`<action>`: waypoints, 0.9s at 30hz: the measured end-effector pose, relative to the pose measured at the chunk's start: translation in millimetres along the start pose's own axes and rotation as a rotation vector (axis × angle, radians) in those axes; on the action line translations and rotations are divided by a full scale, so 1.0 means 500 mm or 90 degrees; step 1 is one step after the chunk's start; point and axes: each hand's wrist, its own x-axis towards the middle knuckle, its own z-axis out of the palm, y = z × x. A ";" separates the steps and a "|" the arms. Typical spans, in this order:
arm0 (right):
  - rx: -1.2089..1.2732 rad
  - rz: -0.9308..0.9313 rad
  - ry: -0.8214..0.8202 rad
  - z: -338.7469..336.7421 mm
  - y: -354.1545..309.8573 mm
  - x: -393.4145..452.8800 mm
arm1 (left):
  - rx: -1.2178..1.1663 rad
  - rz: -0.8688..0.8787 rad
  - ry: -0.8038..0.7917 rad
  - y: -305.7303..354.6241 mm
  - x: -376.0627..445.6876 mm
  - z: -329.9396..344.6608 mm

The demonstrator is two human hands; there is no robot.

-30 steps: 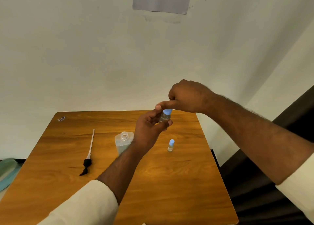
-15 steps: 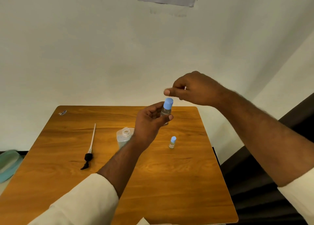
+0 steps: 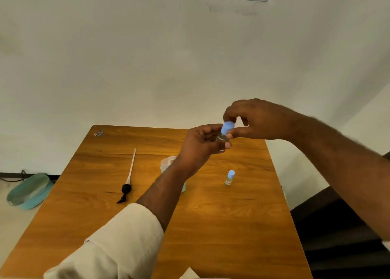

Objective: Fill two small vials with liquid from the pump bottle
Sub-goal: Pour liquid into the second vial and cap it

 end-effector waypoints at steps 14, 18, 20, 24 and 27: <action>-0.205 -0.199 0.072 0.093 0.057 0.003 | 0.077 -0.070 -0.070 -0.067 0.012 0.012; -0.160 -0.086 0.098 0.168 0.069 -0.023 | 0.149 -0.087 -0.033 -0.140 0.010 0.030; -0.151 0.008 0.140 0.208 0.063 -0.037 | 0.152 -0.084 0.005 -0.179 0.003 0.045; -0.122 0.177 0.121 0.283 0.067 -0.063 | 0.145 -0.076 0.084 -0.259 -0.019 0.085; -0.085 0.259 0.071 0.330 0.088 -0.083 | 0.110 -0.145 0.095 -0.311 -0.021 0.100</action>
